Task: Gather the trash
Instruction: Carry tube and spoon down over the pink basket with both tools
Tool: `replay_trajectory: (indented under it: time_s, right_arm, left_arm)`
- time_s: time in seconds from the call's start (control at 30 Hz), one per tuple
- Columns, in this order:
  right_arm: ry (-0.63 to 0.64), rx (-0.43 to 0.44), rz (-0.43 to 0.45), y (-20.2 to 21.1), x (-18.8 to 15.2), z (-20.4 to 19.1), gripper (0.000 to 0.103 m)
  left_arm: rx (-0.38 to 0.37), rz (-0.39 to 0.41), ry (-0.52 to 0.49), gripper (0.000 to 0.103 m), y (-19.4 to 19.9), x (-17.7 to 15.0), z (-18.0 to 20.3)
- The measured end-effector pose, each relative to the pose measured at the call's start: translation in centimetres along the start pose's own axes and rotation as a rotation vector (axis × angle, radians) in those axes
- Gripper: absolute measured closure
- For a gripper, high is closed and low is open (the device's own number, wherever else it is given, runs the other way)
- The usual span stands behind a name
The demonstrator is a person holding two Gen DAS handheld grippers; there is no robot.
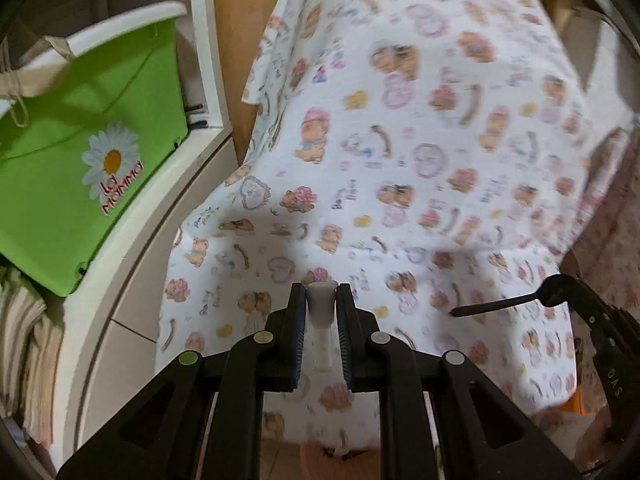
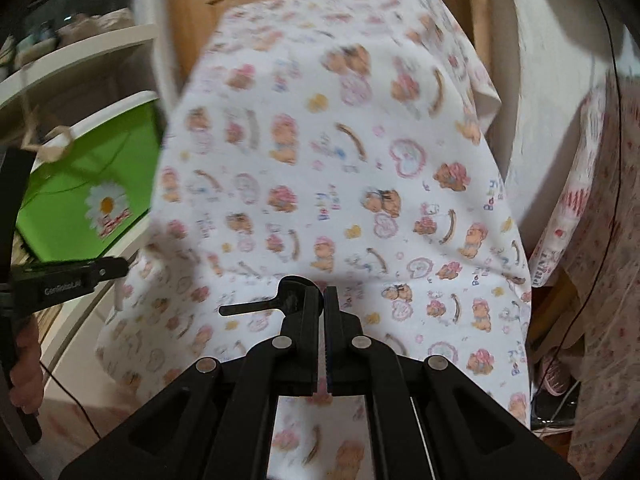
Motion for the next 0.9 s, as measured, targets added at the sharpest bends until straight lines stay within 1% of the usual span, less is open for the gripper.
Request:
replay_trajectory:
  time_s: [0.07,0.17,0.27,0.3,0.4,0.47,0.57,0.63,0.7,0.73,0.83,0.9]
  right_arm:
    - [0.017,0.014,0.004,1.4,-0.1,-1.1,0.100]
    - [0.065,0.021,0.006,4.0,-0.6,-2.7,0.100]
    - [0.105,0.021,0.001,5.8,-1.7,-3.8,0.100]
    - [0.121,0.014,-0.006,6.2,-2.2,-4.1,0.100]
    - [0.155,0.023,-0.026,7.3,-3.9,-5.2,0.100]
    - [0.178,0.027,-0.040,7.6,-5.1,-5.7,0.100]
    - [0.252,0.019,-0.055,7.5,-7.4,-6.4,0.100]
    - [0.240,0.044,-0.115,7.0,-9.3,-6.7,0.100]
    - [0.207,0.093,-0.176,6.7,-10.9,-7.2,0.100]
    - [0.211,0.110,-0.192,6.6,-11.5,-7.4,0.100]
    - [0.288,0.111,-0.203,6.6,-13.1,-8.1,0.100]
    - [0.305,0.122,-0.236,6.3,-14.5,-8.5,0.100]
  left_arm:
    - [0.005,0.013,-0.024,0.089,1.8,-0.2,0.2]
    - [0.009,0.022,-0.018,0.089,3.9,-0.9,0.1]
    - [-0.003,-0.011,0.015,0.089,5.5,-2.3,0.1]
    - [-0.010,-0.014,0.014,0.089,5.9,-2.7,0.2]
    - [-0.065,-0.016,0.029,0.088,7.0,-4.0,1.1]
    - [-0.091,-0.035,0.048,0.089,6.8,-5.3,1.4]
    - [-0.099,-0.079,0.058,0.089,5.3,-7.8,1.4]
    - [-0.098,-0.134,0.051,0.089,4.0,-10.0,1.4]
    - [-0.105,-0.193,0.027,0.089,3.1,-12.1,1.6]
    - [-0.113,-0.213,0.016,0.089,2.8,-12.9,1.7]
    - [-0.137,-0.260,0.010,0.089,2.3,-14.8,2.1]
    - [-0.156,-0.291,0.019,0.089,2.1,-15.8,2.4]
Point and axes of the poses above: each gripper's, at about its wrist camera, not at the fingertips, and y roughly against the way its jaws point, z to its right, x to its top, the point moved 10 cm from there along -y, roughly the way its jaws point, and after that the axes turned 15 degrees about z, right-handed, at the moved point
